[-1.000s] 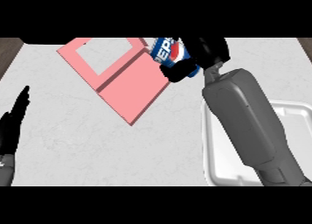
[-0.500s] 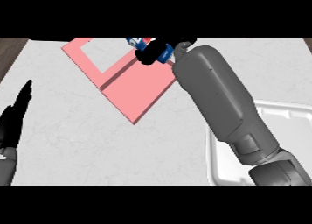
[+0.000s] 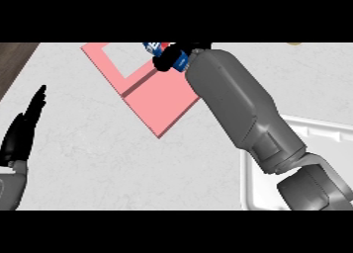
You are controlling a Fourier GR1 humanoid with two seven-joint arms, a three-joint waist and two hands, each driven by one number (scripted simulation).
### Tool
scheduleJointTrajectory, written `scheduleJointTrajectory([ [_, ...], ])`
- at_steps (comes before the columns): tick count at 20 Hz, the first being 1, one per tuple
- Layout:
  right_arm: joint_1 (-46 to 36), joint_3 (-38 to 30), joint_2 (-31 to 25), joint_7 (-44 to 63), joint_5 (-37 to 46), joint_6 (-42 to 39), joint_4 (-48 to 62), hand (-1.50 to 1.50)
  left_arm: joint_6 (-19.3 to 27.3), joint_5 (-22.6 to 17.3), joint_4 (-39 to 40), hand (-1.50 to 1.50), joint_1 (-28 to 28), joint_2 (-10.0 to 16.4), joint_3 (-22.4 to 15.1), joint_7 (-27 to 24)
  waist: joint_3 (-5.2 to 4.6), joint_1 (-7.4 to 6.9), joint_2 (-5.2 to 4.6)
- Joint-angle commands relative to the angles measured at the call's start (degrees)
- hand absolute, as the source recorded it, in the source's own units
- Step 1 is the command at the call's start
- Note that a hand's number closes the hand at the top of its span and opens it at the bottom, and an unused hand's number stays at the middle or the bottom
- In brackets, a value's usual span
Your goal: Pick the can from the tray and place it in the cardboard box
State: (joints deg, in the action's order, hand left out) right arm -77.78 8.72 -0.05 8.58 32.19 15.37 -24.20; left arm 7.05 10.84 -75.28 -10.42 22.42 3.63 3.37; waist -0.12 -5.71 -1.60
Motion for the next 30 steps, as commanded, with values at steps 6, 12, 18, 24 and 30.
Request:
scheduleJointTrajectory([
  [6, 0.8, -1.1, 0.0, -0.3, -8.3, 2.3, 9.1, -1.5, -0.7, 0.4, 1.0, 0.0, -2.7, -0.6, -0.7, 0.0, 0.0, -2.7, -0.93],
  [12, -0.4, -2.9, 0.0, -7.0, -10.9, 5.8, 9.1, -1.5, -1.3, 0.1, 1.6, 0.0, -3.1, 0.1, 0.1, 0.0, 0.04, -2.03, -0.98],
  [18, 0.2, -5.7, 0.0, -13.9, -16.7, 13.2, 6.9, -1.5, -0.8, 0.6, 3.0, 0.0, -4.4, -0.3, 0.2, -0.6, 0.04, -2.04, -0.81],
  [24, 0.6, -13.5, -1.6, -21.6, -22.2, 12.4, 6.6, -1.5, 0.2, 0.7, -0.1, 0.0, -0.2, -0.9, 0.4, 1.1, 0.15, 0.83, -0.05],
  [30, 3.0, -17.7, -6.3, -26.5, -25.9, 5.7, 7.0, -1.5, 1.1, 0.7, 1.6, 0.0, 0.0, -0.6, 2.5, 0.5, 0.12, 3.53, 0.7],
])
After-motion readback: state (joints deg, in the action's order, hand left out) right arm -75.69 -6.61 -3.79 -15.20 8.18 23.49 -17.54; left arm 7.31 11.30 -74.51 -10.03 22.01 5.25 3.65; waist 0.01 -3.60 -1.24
